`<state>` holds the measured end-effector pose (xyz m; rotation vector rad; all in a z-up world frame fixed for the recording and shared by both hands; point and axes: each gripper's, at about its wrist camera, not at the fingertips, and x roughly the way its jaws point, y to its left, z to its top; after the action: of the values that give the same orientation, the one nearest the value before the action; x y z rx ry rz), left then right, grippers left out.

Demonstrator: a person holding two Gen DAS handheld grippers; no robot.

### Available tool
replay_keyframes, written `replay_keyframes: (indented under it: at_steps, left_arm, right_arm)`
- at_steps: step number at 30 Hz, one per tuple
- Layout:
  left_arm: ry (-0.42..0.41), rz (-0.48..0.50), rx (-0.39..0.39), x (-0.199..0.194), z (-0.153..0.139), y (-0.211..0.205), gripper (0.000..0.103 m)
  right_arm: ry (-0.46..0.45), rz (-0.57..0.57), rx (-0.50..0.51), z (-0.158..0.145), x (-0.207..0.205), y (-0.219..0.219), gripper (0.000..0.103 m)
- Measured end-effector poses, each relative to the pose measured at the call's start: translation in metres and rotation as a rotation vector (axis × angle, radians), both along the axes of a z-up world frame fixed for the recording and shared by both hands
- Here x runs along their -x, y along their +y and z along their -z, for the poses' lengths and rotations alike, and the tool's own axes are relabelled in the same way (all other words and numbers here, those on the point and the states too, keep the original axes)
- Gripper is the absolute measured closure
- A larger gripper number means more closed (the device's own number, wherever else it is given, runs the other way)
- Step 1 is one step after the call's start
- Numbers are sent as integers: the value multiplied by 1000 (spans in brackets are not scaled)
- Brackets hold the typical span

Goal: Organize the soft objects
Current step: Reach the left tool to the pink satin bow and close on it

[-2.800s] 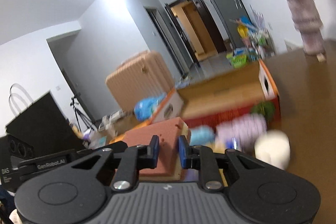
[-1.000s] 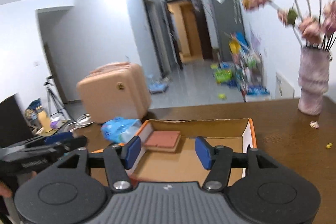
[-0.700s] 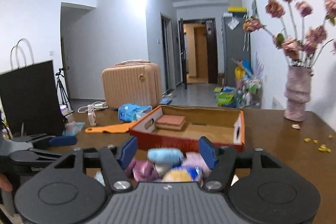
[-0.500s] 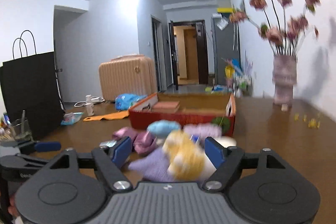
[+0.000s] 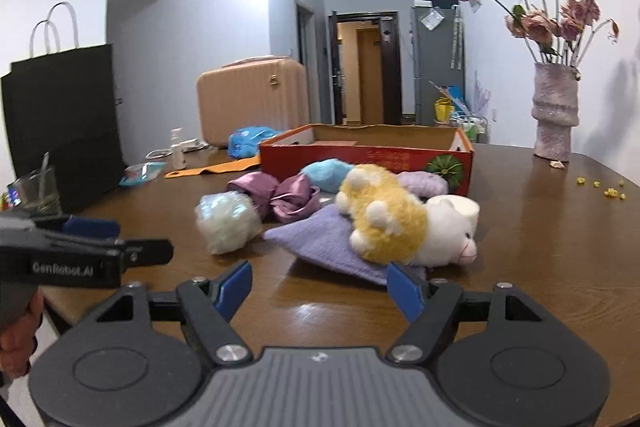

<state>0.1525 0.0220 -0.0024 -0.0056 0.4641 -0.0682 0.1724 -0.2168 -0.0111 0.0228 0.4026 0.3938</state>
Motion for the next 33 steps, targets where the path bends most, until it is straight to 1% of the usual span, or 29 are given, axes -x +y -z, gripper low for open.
replay_keyframes:
  at_steps: [4,10,13,18,22,24,25,27,28,29,30,31,32,33]
  left_arm:
    - [22,4,12,-19,4,0,16]
    - [28,24,29,-49,4,1,16]
    - [30,28,48,-64,4,5,16]
    - [24,37,124,-87,-2,22,16]
    - [25,31,195,-116,-13,45,17]
    - [31,66,226,-136,-16,54,17]
    - [47,85,230,-145,-16,57,17]
    - [68,91,229,-163,-13,61,22]
    - [79,99,232,-171,-10,62,27]
    - [98,106,238,-177,-7,63,36]
    - [118,118,251,-184,-3,65,40]
    - [141,134,269,-190,1,67,45]
    - [159,146,284,-194,5,68,53]
    - [177,165,300,-196,10,69,56]
  right_arm:
    - [8,14,3,0,-15,2,33]
    - [3,30,0,-7,-37,7,35]
    - [-2,16,-2,-11,-47,13,40]
    - [-8,-23,3,-18,-70,30,42]
    - [35,-43,8,-22,-104,51,44]
    - [53,-55,32,-21,-122,63,46]
    - [64,-59,49,-19,-132,71,47]
    - [87,-74,76,-16,-151,84,49]
    - [93,-78,92,-14,-158,90,49]
    - [94,-77,110,-12,-162,95,49]
    - [96,-77,129,-9,-168,100,52]
    - [103,-79,140,-7,-173,104,56]
    - [112,-84,148,-5,-176,107,64]
    - [116,-88,153,-3,-178,109,73]
